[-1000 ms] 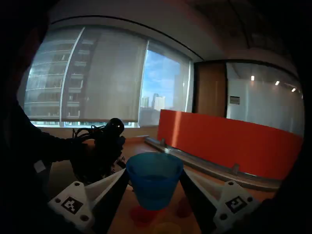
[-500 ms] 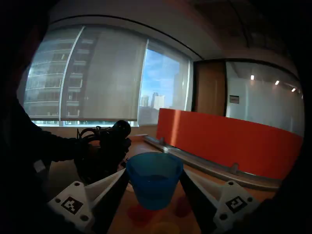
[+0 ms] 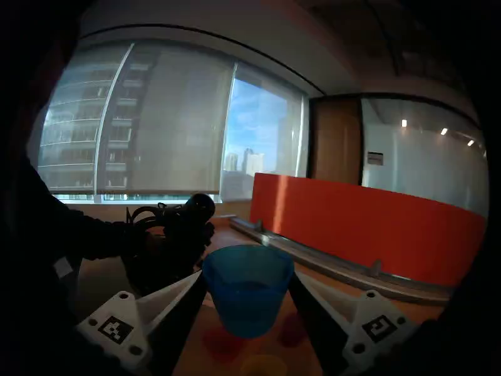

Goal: Pour water

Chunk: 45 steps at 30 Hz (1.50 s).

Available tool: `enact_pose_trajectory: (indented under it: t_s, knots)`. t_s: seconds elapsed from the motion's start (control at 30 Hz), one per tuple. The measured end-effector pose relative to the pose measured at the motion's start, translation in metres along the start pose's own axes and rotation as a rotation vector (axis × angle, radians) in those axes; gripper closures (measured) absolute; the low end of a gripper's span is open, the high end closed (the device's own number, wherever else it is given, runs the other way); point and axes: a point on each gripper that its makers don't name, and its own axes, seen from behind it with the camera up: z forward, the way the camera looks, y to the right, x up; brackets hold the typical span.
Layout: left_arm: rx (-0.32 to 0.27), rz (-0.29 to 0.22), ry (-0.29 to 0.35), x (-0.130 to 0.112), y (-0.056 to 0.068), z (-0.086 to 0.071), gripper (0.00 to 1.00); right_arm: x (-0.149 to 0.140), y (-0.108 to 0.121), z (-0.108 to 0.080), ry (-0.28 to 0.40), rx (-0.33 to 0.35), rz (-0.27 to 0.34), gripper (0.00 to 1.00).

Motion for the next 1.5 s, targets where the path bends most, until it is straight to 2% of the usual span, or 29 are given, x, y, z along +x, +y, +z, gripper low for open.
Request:
enact_pose_trajectory:
  t_s: [0.3, 0.5, 0.8, 1.3, 1.5]
  knots:
    - [-0.004, -0.005, 0.017, 0.004, 0.001, -0.003, 0.13, 0.002, -0.002, -0.002, 0.000, -0.001, -0.002, 0.09]
    - [-0.007, -0.011, 0.045, 0.011, 0.003, -0.013, 0.13, 0.004, -0.005, -0.001, -0.004, 0.001, 0.000, 0.09]
    - [-0.026, 0.001, 0.104, 0.021, 0.015, -0.035, 0.13, 0.007, -0.011, 0.000, -0.005, 0.009, 0.008, 0.09]
    - [-0.062, -0.019, 0.286, 0.054, 0.031, -0.082, 0.13, 0.007, -0.011, -0.006, -0.003, 0.002, 0.033, 0.09]
    - [-0.068, -0.021, 0.334, 0.064, 0.035, -0.099, 0.13, 0.008, -0.010, -0.007, -0.004, -0.007, 0.035, 0.09]
